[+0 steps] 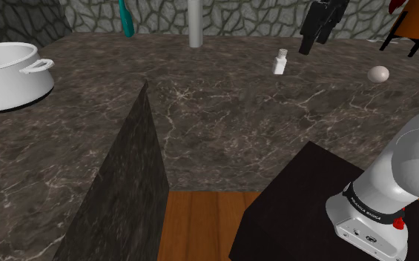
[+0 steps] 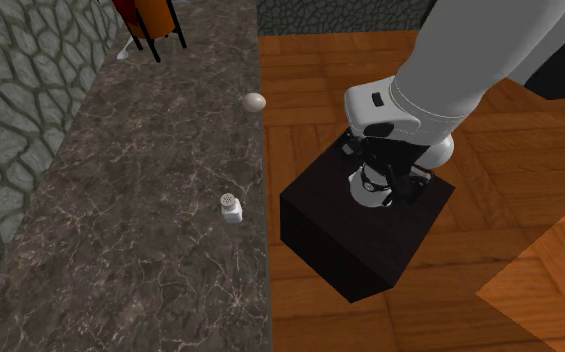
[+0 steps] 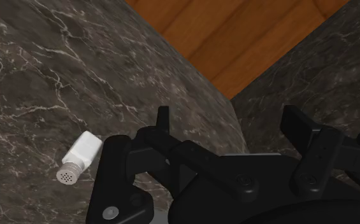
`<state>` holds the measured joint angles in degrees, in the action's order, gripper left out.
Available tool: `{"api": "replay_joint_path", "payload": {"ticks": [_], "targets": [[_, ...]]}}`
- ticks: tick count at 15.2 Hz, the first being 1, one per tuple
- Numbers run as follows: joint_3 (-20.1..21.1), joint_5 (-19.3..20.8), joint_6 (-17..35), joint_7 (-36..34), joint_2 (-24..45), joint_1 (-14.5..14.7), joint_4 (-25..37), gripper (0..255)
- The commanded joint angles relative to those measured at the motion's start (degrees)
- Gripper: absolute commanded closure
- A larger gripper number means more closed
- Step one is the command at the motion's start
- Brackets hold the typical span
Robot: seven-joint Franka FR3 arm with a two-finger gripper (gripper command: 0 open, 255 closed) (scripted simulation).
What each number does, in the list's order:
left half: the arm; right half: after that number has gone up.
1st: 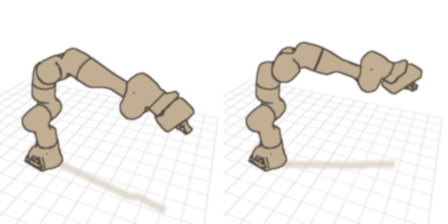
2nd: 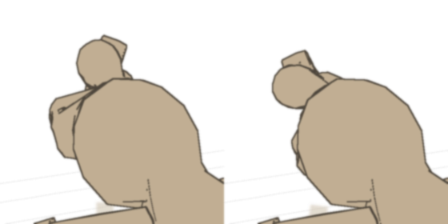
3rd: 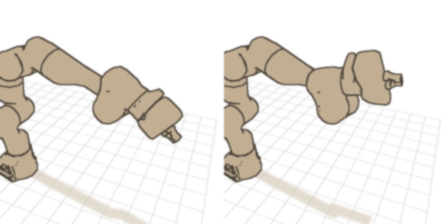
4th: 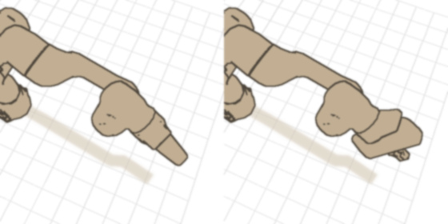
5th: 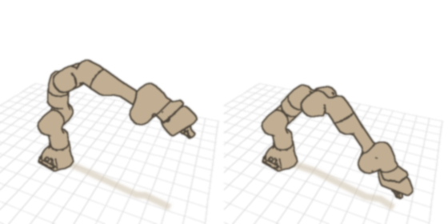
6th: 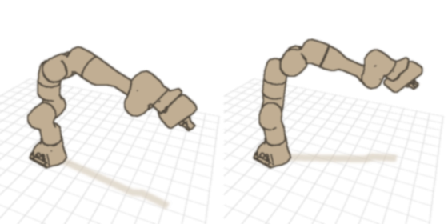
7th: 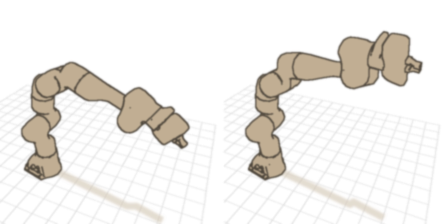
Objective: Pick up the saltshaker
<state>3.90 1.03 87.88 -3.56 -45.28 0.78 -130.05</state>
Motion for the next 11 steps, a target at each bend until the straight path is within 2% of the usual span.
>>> {"api": "replay_joint_path", "payload": {"ticks": [1,11], "targets": [[0.0,0.0,0.0,0.0,0.0,0.0,0.0,0],[-11.1,3.7,7.5,12.3,14.3,-2.6,5.9,0]]}}
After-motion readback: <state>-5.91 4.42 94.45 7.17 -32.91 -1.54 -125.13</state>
